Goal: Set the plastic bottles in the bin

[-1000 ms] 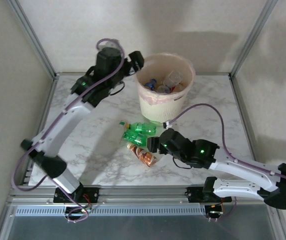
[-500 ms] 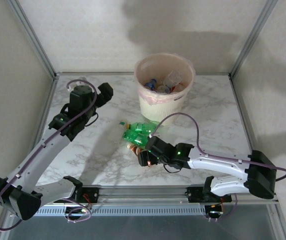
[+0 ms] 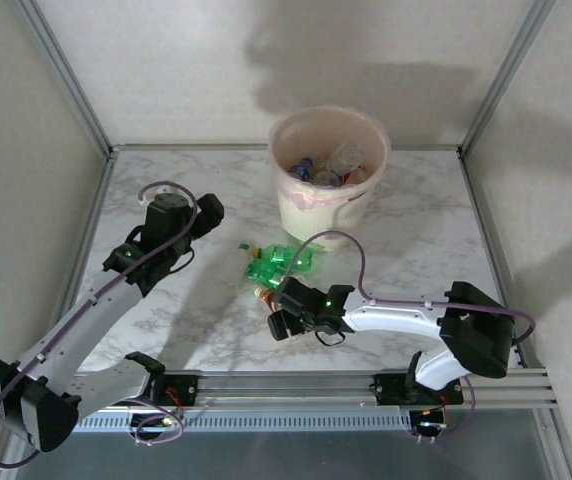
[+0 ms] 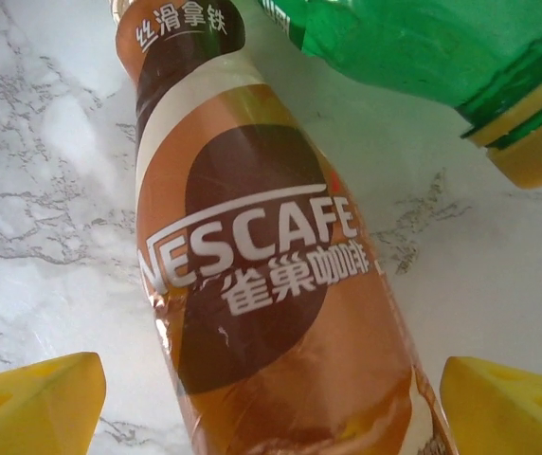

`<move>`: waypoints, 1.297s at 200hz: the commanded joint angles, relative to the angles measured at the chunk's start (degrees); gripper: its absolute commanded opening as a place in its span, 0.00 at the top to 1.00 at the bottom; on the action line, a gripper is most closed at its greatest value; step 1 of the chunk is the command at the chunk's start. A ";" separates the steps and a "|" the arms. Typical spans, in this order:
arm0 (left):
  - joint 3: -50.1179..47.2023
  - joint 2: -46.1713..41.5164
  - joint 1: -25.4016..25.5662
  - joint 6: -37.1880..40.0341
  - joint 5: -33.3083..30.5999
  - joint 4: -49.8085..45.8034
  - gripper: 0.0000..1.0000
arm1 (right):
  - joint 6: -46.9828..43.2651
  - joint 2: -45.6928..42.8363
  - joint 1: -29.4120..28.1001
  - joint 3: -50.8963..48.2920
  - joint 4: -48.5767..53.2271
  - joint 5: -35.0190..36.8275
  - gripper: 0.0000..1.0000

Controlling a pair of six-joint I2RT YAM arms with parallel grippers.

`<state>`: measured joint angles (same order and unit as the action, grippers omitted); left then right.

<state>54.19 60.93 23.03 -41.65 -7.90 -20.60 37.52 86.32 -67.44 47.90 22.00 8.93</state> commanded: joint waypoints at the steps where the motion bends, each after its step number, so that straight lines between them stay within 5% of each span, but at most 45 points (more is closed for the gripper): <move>1: -1.34 -1.07 -0.70 -0.77 1.25 0.53 0.06 | -1.57 2.25 -0.65 1.92 -0.10 0.27 0.11; 87: -3.13 -1.16 -2.71 -2.71 2.79 0.91 0.09 | -2.10 5.06 -0.60 2.54 -0.73 0.03 0.33; 169: -3.13 -0.79 -3.58 -3.63 3.32 1.11 0.09 | -1.49 -3.43 -2.72 7.01 3.35 0.72 0.40; 259: -2.91 -0.72 -4.14 -4.02 3.77 1.34 0.10 | -0.34 -12.89 -4.01 28.04 13.41 17.91 0.40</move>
<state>51.40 60.77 19.42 -45.12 -4.93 -20.32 36.64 75.53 -71.29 68.97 31.64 18.35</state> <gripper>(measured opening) 0.905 0.604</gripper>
